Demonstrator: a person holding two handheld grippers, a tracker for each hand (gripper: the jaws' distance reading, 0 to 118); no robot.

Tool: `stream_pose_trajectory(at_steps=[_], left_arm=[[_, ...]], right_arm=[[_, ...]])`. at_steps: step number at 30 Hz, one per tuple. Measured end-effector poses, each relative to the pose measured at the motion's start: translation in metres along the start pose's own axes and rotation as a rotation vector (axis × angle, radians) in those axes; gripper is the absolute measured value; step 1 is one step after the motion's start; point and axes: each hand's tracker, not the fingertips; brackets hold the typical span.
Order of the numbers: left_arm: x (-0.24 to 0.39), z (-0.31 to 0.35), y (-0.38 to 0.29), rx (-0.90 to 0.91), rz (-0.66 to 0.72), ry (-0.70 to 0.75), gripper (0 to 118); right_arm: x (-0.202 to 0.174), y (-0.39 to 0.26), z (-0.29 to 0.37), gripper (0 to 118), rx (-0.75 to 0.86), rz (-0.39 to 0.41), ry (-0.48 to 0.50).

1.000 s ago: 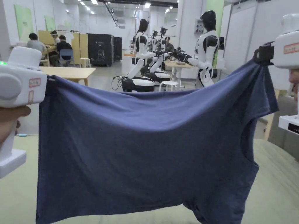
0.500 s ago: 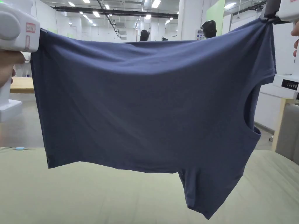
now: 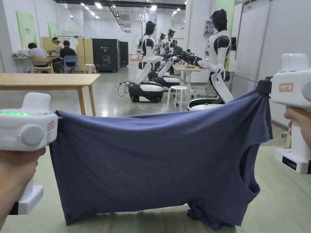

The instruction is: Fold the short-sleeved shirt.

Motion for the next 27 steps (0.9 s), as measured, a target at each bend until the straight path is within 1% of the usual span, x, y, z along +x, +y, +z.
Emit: stream_pose_trajectory(at_steps=[4,7,10,13,15,17,19,20,21,22,25,27], left_arm=[[0.003,0.013,-0.012,-0.015,-0.011,-0.004,3],[0.002,0.043,-0.019,-0.007,-0.019,-0.024,3],[-0.001,0.086,-0.038,-0.005,-0.014,-0.051,3],[-0.006,0.134,-0.070,-0.020,0.011,-0.091,3],[-0.009,0.166,-0.102,-0.052,0.002,-0.113,3],[-0.009,0.196,-0.137,-0.117,-0.019,-0.159,3],[-0.008,0.225,-0.177,-0.177,-0.061,-0.186,3],[-0.009,0.238,-0.201,-0.216,-0.085,-0.190,3],[-0.009,0.248,-0.224,-0.269,-0.105,-0.199,3],[-0.010,0.256,-0.244,-0.316,-0.124,-0.214,3],[-0.014,0.270,-0.299,-0.439,-0.149,-0.212,3],[-0.021,0.271,-0.325,-0.512,-0.119,-0.215,4]], right_arm=[[0.004,-0.009,0.015,4,-0.015,-0.011,0.001],[0.006,-0.012,0.044,4,-0.020,-0.003,0.016],[0.008,-0.026,0.091,4,-0.027,0.023,0.039],[0.012,-0.059,0.144,4,-0.059,0.044,0.067],[0.014,-0.093,0.183,4,-0.100,0.066,0.083],[0.016,-0.135,0.217,4,-0.142,0.066,0.094],[0.015,-0.184,0.248,4,-0.221,0.104,0.106],[0.014,-0.212,0.262,4,-0.257,0.103,0.114],[0.013,-0.240,0.274,4,-0.313,0.121,0.126],[0.012,-0.266,0.283,4,-0.355,0.128,0.118],[0.013,-0.342,0.300,4,-0.494,0.084,0.113],[0.022,-0.385,0.298,4,-0.573,0.049,0.095]])
